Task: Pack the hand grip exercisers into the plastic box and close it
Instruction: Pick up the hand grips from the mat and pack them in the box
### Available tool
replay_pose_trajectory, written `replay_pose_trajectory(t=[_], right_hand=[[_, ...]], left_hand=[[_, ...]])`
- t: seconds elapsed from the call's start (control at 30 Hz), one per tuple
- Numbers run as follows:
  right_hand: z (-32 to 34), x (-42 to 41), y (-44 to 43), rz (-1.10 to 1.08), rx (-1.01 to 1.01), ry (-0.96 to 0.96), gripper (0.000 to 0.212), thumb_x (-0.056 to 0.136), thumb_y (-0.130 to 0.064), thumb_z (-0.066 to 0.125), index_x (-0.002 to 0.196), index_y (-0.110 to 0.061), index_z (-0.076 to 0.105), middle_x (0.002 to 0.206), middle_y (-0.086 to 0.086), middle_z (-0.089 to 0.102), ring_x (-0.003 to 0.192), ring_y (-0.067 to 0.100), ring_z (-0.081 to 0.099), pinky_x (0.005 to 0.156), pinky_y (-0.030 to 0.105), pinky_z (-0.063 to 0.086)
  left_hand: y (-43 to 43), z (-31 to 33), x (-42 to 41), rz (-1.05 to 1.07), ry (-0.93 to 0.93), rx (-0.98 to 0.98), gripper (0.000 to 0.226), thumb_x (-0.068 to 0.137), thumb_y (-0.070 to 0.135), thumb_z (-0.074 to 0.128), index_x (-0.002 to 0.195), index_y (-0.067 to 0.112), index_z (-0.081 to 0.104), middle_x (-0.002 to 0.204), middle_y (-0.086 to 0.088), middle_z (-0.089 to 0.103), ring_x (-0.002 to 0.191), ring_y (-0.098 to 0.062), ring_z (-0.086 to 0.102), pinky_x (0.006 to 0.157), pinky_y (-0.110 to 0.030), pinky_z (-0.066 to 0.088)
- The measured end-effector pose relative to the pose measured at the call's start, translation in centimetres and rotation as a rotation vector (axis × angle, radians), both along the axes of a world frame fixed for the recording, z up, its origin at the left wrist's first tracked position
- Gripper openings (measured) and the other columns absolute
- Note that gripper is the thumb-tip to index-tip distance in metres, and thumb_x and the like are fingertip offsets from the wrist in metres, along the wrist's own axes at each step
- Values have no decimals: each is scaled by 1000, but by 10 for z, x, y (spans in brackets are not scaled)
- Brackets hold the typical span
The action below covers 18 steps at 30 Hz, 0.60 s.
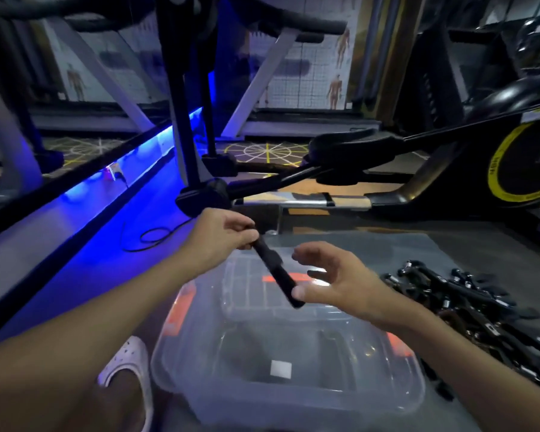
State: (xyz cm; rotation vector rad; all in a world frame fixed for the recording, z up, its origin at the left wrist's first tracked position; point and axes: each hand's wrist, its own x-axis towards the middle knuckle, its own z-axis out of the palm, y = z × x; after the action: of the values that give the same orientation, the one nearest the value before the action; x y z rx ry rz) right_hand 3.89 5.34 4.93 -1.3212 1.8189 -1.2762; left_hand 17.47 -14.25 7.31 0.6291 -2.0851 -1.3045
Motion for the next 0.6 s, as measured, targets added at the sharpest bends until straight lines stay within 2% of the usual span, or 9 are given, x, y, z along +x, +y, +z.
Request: replay_pose_trajectory(t=[0.07, 0.13, 0.23, 0.3, 0.4, 0.5, 0.6], right_hand=[[-4, 7, -15, 29, 29, -51, 87, 49, -62, 86, 126, -44, 49, 132, -11, 56, 123, 4, 53, 106, 33, 44], [-9, 14, -27, 78, 103, -61, 99, 52, -58, 86, 138, -40, 40, 136, -10, 52, 123, 5, 52, 105, 34, 45], [-22, 19, -46, 115, 183, -41, 108, 53, -56, 87, 144, -36, 33, 135, -10, 51, 122, 5, 52, 103, 35, 48], [-28, 20, -58, 113, 210, -36, 108, 54, -54, 87, 145, -37, 32, 134, -12, 51, 122, 3, 51, 102, 35, 48], [-36, 17, -74, 170, 232, -49, 99, 60, -48, 86, 143, -45, 31, 135, -15, 50, 123, 2, 48, 104, 36, 45], [-45, 16, -84, 261, 288, -71, 93, 65, -40, 85, 138, -56, 30, 140, -15, 44, 124, 9, 48, 103, 40, 45], [-58, 18, -93, 280, 315, -91, 93, 63, -37, 86, 137, -51, 32, 138, -16, 44, 119, 12, 52, 101, 41, 48]], left_hand=[[-2, -9, 8, -31, -53, -78, 18, 79, -5, 74, 96, 1, 72, 75, -6, 71, 62, -1, 68, 65, -14, 53], [-2, -19, 12, -66, -100, -152, 18, 77, -2, 77, 91, 8, 74, 74, 3, 72, 64, 4, 66, 66, -9, 49], [-10, -26, 8, -76, -131, -219, 18, 73, 4, 81, 90, 6, 76, 77, -5, 74, 68, -5, 67, 67, -17, 53], [-18, -28, 7, -70, -142, -237, 16, 72, 8, 83, 86, 11, 77, 78, -3, 75, 73, -10, 71, 73, -23, 55], [-30, -32, 9, -108, -171, -245, 17, 72, 10, 83, 87, 12, 76, 81, -1, 76, 76, -9, 71, 76, -23, 56], [-41, -39, 11, -102, -211, -249, 23, 71, 13, 85, 92, 10, 77, 83, -1, 76, 77, -8, 71, 80, -26, 57], [-47, -51, 15, -112, -232, -226, 25, 70, 14, 86, 93, 10, 76, 84, -1, 75, 76, -9, 70, 80, -30, 58]])
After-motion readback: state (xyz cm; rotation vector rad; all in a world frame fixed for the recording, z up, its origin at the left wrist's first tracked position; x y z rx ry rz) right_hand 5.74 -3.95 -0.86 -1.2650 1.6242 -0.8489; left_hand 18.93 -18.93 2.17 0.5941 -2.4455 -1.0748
